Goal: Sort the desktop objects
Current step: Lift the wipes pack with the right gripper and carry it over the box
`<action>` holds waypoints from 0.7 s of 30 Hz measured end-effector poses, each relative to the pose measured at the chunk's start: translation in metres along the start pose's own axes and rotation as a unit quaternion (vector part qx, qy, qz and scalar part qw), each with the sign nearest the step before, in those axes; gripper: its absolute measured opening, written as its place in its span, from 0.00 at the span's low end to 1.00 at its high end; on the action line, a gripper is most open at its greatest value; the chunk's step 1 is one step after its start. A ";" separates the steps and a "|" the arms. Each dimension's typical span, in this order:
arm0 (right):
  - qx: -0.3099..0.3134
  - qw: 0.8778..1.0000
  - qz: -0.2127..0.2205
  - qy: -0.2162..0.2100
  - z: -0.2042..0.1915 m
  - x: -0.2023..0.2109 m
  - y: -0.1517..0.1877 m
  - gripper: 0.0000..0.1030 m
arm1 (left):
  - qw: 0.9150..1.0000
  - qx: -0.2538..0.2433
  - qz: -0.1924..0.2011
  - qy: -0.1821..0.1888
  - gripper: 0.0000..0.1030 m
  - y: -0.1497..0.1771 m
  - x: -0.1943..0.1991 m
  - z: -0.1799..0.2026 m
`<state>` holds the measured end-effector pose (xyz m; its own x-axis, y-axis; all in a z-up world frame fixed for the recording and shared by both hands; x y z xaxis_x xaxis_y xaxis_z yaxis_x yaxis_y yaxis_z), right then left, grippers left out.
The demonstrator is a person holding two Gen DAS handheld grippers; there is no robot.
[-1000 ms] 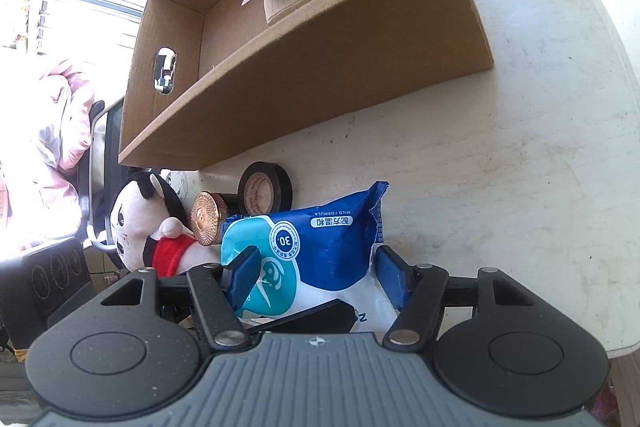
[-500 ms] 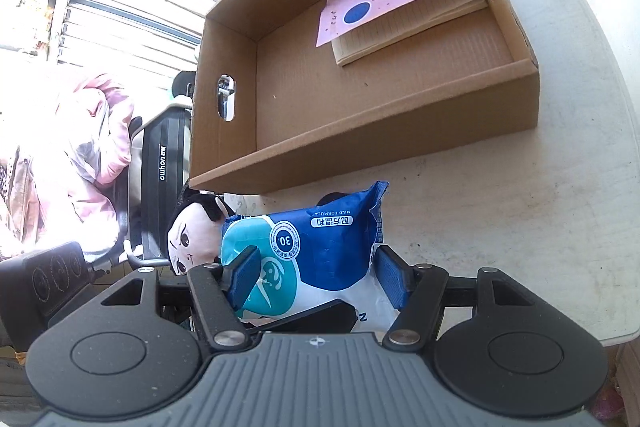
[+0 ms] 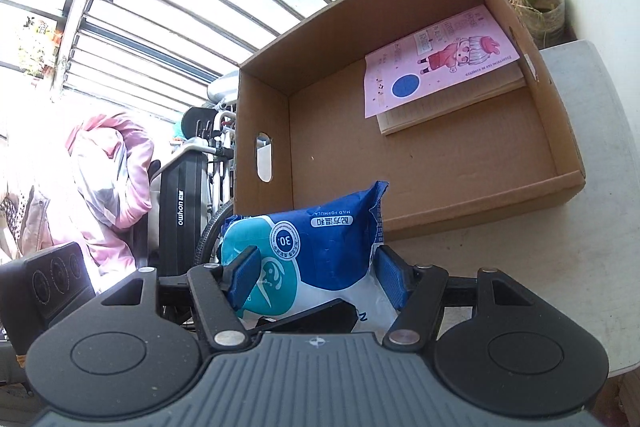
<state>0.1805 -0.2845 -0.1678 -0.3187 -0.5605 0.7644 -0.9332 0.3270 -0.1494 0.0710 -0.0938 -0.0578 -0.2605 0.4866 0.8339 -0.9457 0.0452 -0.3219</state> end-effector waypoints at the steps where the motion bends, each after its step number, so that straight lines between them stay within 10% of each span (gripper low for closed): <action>1: -0.001 1.000 0.005 -0.001 -0.001 0.000 -0.002 0.64 | 1.000 -0.004 0.001 0.001 0.96 -0.007 -0.003 -0.001; 21: 0.012 0.999 0.030 0.026 0.064 -0.054 -0.076 0.64 | 0.999 -0.030 0.008 0.012 0.96 -0.084 -0.098 -0.018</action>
<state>0.2582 -0.3277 -0.2379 -0.3654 -0.4998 0.7853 -0.9165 0.3406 -0.2097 0.1792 -0.1294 -0.1209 -0.2701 0.5085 0.8176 -0.9280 0.0889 -0.3619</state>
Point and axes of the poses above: each gripper's, at about its wrist camera, not at the fingertips, and x roughly against the way its jaws point, z to its right, y to its underside, the point moved 2 cm from there along -x, roughly the way its jaws point, and after that the axes turned 2 degrees about -z, right-handed, at the moved point
